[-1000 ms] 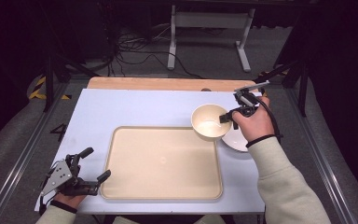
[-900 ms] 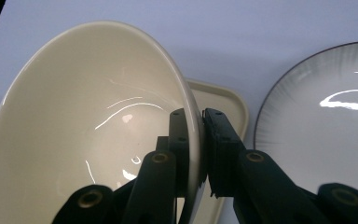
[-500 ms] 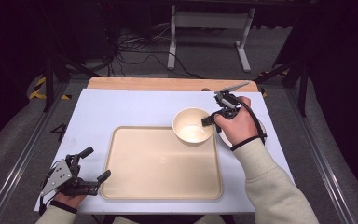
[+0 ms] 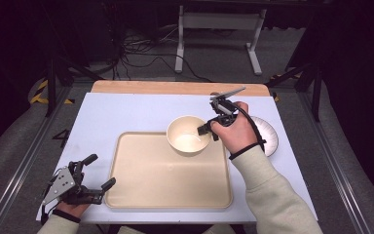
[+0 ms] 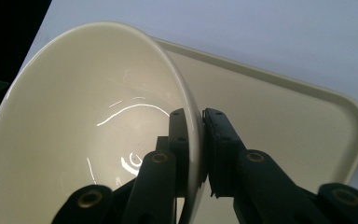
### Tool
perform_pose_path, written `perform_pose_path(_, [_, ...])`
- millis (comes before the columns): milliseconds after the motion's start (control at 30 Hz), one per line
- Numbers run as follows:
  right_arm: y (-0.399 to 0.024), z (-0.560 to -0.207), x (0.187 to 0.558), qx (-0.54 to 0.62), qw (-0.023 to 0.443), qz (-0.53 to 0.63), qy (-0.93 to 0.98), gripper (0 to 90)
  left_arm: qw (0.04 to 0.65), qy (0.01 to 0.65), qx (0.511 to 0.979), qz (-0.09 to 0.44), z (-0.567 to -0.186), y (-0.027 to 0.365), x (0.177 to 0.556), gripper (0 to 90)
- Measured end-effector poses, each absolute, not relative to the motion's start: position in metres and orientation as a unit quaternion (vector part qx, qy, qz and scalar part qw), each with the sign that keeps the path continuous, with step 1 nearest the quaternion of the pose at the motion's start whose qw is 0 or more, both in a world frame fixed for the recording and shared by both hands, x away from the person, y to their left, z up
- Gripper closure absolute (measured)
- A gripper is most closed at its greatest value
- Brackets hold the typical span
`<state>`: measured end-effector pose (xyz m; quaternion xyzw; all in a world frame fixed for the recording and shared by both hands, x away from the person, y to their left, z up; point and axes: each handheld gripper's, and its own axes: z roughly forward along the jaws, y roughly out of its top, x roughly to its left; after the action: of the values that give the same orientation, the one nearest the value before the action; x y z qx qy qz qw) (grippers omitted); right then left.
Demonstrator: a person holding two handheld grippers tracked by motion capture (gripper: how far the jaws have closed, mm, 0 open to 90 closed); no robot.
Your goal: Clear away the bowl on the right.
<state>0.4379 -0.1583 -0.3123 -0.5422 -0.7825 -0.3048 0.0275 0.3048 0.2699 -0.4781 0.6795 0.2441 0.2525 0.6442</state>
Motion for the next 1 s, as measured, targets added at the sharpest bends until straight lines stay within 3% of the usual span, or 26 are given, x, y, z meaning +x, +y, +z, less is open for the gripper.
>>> perform_pose_path(233, [-0.145, -0.316, 0.438, -0.551, 0.050, -0.297, -0.779, 81.8, 0.644, 0.244, 0.679, 0.252, -0.478, 0.270, 0.305, 0.3])
perform_pose_path(1000, [-0.116, -0.354, 0.440, -0.546, 0.060, -0.286, -0.785, 81.8, 0.645, 0.244, 0.679, 0.252, -0.478, 0.270, 0.305, 0.2])
